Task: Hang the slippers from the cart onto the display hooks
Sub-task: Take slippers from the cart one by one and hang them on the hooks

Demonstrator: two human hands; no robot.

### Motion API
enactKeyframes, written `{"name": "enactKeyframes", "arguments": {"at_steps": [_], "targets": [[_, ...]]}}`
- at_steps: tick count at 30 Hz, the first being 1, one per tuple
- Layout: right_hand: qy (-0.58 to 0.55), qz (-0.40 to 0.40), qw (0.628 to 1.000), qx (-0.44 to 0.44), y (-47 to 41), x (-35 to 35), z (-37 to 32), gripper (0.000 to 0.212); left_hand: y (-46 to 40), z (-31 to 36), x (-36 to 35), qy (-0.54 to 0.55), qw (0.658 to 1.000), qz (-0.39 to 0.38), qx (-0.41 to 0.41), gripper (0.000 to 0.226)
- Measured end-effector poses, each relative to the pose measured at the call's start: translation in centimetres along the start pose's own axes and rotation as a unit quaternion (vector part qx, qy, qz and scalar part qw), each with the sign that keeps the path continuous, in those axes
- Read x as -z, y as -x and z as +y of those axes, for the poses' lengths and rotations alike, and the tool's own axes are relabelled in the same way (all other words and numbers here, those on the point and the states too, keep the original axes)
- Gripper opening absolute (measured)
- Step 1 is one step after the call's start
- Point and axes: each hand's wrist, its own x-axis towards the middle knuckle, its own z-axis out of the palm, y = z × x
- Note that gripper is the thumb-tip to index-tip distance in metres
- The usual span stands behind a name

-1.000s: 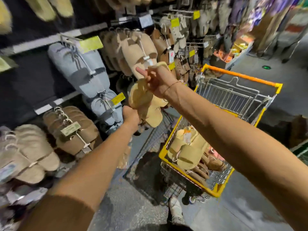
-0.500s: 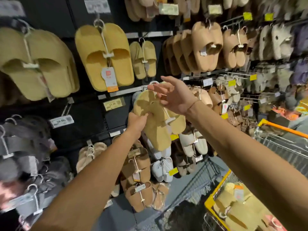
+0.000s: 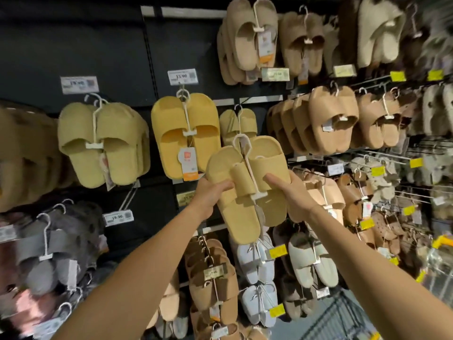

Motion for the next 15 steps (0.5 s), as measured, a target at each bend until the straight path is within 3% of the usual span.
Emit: {"name": "enactKeyframes", "arguments": {"at_steps": [3, 8, 11, 13, 15], "targets": [[0.015, 0.056, 0.998, 0.029, -2.2, 1.5, -1.4, 0.078, -2.6, 0.9, -2.2, 0.014, 1.000, 0.011, -0.004, 0.032], [-0.001, 0.090, 0.995, 0.046, -7.3, 5.0, -3.8, 0.076, -8.3, 3.2, -6.4, 0.012, 1.000, 0.020, -0.015, 0.064], [-0.039, 0.097, 0.994, 0.020, -10.4, 6.9, -4.6, 0.081, -11.1, 4.8, -9.2, 0.020, 1.000, 0.003, -0.020, 0.056], [-0.042, 0.099, 0.994, 0.015, -12.1, 8.0, -5.3, 0.074, -12.6, 5.6, -10.8, 0.020, 1.000, 0.004, -0.017, 0.057], [-0.040, 0.097, 0.994, 0.016, -14.0, 9.3, -5.6, 0.064, -14.3, 6.1, -12.0, 0.019, 1.000, 0.017, -0.015, 0.072]]}}
